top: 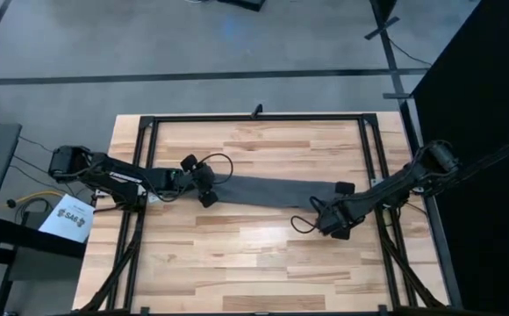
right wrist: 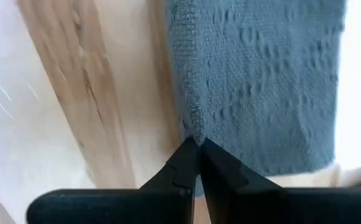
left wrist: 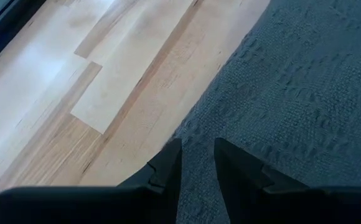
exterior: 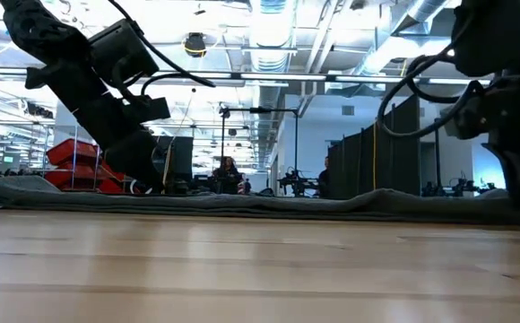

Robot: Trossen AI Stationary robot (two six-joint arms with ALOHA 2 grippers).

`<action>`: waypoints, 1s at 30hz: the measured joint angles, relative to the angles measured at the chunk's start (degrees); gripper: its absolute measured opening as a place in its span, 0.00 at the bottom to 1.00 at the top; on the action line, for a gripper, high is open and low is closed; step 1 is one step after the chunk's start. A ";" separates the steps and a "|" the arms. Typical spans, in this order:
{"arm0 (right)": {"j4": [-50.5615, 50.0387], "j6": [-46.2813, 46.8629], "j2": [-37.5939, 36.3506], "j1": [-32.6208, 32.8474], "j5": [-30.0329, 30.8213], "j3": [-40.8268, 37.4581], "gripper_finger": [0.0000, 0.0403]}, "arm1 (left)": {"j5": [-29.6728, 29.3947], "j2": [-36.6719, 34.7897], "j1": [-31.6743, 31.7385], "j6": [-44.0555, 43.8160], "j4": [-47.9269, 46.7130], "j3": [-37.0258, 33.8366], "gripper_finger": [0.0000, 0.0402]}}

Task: Roll towel
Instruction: Roll the gray towel

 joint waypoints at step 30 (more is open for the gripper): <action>-3.75 -3.76 0.03 -4.62 1.34 -0.73 0.00 | 0.31 -0.07 0.02 0.82 -0.06 0.09 0.20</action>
